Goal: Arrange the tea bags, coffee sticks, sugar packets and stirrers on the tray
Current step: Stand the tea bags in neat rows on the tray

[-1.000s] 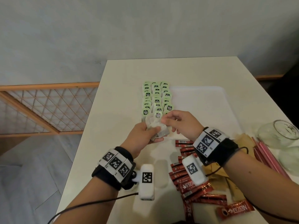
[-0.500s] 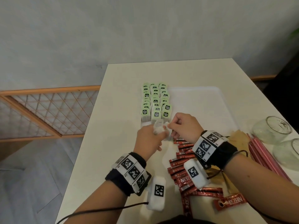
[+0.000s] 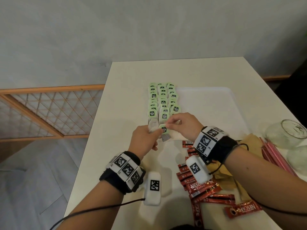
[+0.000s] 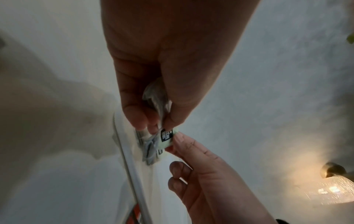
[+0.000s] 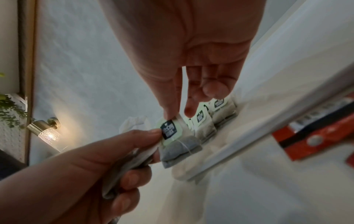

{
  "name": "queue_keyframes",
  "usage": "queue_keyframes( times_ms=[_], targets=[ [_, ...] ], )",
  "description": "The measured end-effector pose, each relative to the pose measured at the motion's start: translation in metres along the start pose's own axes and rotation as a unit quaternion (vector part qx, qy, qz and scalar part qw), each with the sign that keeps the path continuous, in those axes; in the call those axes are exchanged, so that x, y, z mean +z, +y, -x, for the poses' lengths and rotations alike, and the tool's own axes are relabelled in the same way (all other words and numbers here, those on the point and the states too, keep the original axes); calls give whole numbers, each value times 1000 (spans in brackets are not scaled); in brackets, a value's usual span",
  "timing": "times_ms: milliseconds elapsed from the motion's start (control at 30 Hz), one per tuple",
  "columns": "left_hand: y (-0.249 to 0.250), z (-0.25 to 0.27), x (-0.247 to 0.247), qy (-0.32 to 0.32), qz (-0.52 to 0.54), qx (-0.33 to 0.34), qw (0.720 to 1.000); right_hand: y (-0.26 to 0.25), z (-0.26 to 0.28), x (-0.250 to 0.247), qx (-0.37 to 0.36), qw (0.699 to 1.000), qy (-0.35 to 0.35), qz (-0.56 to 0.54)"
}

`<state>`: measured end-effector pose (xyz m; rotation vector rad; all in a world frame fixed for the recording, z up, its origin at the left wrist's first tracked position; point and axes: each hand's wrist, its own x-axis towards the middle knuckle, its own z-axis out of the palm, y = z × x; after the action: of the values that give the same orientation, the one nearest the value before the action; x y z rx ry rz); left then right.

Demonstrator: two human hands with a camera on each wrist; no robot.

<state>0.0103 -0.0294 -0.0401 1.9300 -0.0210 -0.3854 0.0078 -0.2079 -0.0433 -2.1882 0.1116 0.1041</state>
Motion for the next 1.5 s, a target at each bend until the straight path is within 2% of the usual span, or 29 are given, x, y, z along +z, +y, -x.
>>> queue_keyframes(
  times_ms=[200, 433, 633, 833, 933, 1067, 1233, 1300, 1367, 1433, 1500],
  targets=[
    [-14, -12, -18, 35, 33, -17, 999, -2, -27, 21, 38, 998, 11, 56],
    [-21, -27, -29, 41, 54, -30, 997, -14, -53, 33, 18, 996, 49, 70],
    [-18, -29, -26, -28, 90, -36, 995, -15, -62, 34, 22, 996, 63, 56],
    [-11, -27, -19, -65, 77, -26, 995, -8, -50, 20, 3, 996, 82, -35],
    [-6, -24, -11, -97, 64, -20, 993, -7, -38, 11, -14, 994, 33, -103],
    [2, -17, 0, -129, 28, 1, 991, -6, -19, 4, -31, 993, -38, -103],
    [4, -8, 3, -146, -2, 0, 989, -3, -4, -10, -22, 996, -3, -87],
    [1, -5, 3, -135, -13, -11, 991, -1, 0, -15, 3, 997, 24, -77],
    [-1, -3, 3, -79, -36, -2, 996, 2, 3, -19, 23, 996, 41, -69],
    [2, -1, 6, -19, -49, 33, 998, 4, 6, -21, 41, 996, 50, -60],
    [8, 3, 15, -2, -57, 76, 996, 6, 9, -19, 54, 995, 52, -59]
  ],
)
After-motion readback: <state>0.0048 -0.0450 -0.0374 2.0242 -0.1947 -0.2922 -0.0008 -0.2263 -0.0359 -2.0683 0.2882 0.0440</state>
